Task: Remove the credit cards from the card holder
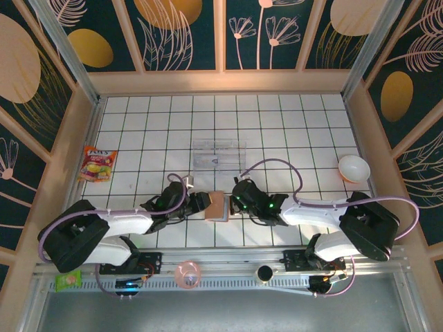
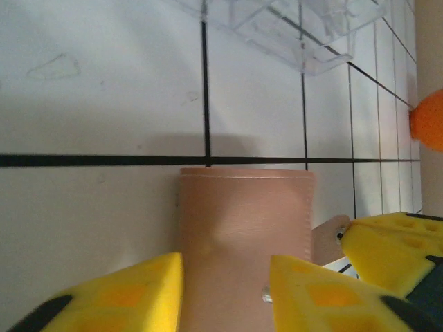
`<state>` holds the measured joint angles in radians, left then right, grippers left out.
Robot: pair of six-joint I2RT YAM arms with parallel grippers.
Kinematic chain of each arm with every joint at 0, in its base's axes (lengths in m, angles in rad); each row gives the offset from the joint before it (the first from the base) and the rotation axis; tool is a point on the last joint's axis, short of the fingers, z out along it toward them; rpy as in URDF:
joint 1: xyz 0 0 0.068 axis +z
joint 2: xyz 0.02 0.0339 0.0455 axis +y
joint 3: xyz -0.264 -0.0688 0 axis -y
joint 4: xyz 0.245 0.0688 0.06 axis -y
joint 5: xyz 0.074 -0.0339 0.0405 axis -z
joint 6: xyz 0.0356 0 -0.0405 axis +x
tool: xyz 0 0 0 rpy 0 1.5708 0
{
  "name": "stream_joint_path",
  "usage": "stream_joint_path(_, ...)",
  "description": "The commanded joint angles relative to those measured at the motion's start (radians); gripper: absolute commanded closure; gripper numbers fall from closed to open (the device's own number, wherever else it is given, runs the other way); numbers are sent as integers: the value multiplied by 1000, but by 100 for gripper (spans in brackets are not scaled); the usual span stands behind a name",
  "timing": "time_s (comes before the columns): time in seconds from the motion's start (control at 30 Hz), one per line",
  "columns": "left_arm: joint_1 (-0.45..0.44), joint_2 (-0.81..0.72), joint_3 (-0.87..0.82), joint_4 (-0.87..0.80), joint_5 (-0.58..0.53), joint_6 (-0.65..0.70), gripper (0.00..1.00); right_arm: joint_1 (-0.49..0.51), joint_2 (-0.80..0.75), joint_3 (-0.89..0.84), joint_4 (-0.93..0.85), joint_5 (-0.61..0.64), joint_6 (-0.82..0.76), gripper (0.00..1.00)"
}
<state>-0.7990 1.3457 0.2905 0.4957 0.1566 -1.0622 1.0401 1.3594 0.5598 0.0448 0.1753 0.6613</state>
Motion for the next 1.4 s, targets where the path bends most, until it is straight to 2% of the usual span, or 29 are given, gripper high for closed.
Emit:
stream_joint_path(0.0,-5,10,18,-10,26,0,55,-2,13,-20,37,41,18,100)
stream_joint_path(0.23,-4,-62,6,-43,-10,4,31,-3,14,-37,41,43,24,100)
stream_joint_path(0.4,-3,-140,-19,-61,-46,15,27,2,21,-31,38,38,25,100)
stream_joint_path(0.67,-3,-422,-31,-218,-198,117,16,46,-14,86,-38,39,-24,100)
stream_joint_path(0.87,-3,-494,-21,-305,-218,168,16,91,-5,189,-82,68,-45,100)
stream_joint_path(1.1,-1,-501,-20,-318,-216,176,18,100,-43,197,-112,102,-31,100)
stream_joint_path(1.37,-1,-430,-17,-313,-217,199,30,90,-100,143,-143,138,-6,100)
